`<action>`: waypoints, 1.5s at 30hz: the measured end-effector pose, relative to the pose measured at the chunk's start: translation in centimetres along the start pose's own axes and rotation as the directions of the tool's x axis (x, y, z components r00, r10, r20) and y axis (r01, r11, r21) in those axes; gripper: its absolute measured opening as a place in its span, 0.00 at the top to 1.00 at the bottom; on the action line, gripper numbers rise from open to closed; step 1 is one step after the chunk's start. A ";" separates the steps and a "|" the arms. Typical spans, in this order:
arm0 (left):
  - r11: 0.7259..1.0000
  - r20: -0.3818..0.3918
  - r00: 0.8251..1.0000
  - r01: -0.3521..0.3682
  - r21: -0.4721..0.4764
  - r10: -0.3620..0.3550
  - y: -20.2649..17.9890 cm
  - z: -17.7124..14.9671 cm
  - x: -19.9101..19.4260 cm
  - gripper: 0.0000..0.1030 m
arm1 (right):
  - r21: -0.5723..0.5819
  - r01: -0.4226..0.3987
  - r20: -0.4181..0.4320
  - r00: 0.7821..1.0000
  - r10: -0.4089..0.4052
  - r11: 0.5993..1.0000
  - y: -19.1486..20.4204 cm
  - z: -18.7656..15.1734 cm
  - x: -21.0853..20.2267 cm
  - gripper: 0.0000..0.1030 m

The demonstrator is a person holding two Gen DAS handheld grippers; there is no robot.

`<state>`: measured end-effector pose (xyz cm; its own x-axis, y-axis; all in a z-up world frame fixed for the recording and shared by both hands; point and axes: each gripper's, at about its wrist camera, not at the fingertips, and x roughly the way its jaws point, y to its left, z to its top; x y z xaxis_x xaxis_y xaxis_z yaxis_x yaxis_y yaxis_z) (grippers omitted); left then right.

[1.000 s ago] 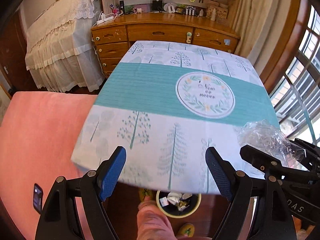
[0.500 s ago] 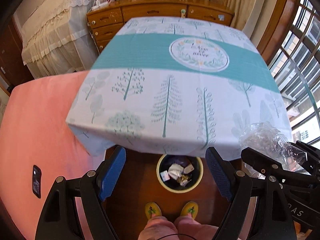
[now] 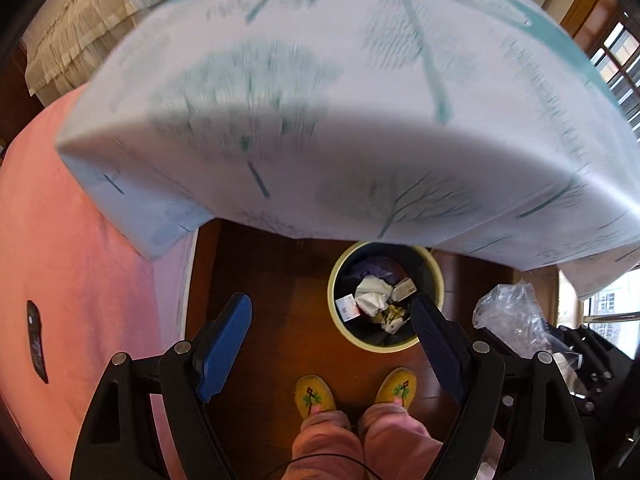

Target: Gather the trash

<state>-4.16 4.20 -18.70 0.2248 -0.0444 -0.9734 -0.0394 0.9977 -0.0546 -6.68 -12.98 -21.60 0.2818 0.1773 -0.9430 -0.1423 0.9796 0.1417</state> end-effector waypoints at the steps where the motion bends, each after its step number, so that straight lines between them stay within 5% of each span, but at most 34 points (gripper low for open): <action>1: 1.000 -0.006 1.000 0.000 0.002 0.000 0.2 -0.4 1.5 0.19 | 0.011 0.003 -0.015 1.000 -0.003 1.000 -0.2 -0.5 1.8 0.56; 8: 1.000 -0.063 0.998 -0.007 0.029 0.009 0.9 -3.0 12.3 0.19 | 0.052 0.039 -0.059 0.998 -0.036 0.998 -1.8 -2.7 14.1 0.56; 13: 0.999 -0.077 0.997 -0.009 0.035 0.011 0.9 -4.0 16.4 0.19 | 0.090 0.045 -0.060 0.997 -0.040 0.995 -3.2 -3.1 19.3 0.52; 17: 0.999 -0.069 0.998 -0.008 0.047 0.011 0.7 -4.2 17.4 0.19 | 0.099 0.046 -0.045 0.998 -0.042 0.994 -3.8 -3.1 21.3 0.25; 19: 0.999 -0.052 0.999 -0.011 0.051 0.014 0.6 -4.3 17.3 0.19 | 0.100 0.052 -0.030 0.998 -0.049 0.994 -4.0 -3.1 21.4 0.23; 31: 0.999 -0.002 1.000 -0.005 0.043 0.005 0.2 -4.1 11.5 0.19 | 0.107 0.057 0.037 0.997 -0.062 0.993 -4.5 -3.9 15.8 0.22; 45: 0.998 0.081 0.997 0.007 0.064 -0.012 -0.2 -1.2 -1.8 0.19 | 0.201 0.043 0.087 0.994 -0.061 0.979 -3.8 -1.5 1.4 0.22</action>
<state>-5.75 4.04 -17.25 0.3038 -0.0522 -0.9513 0.0248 0.9986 -0.0469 -7.17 -16.60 -23.91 0.3712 0.1246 -0.9202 0.0640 0.9852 0.1592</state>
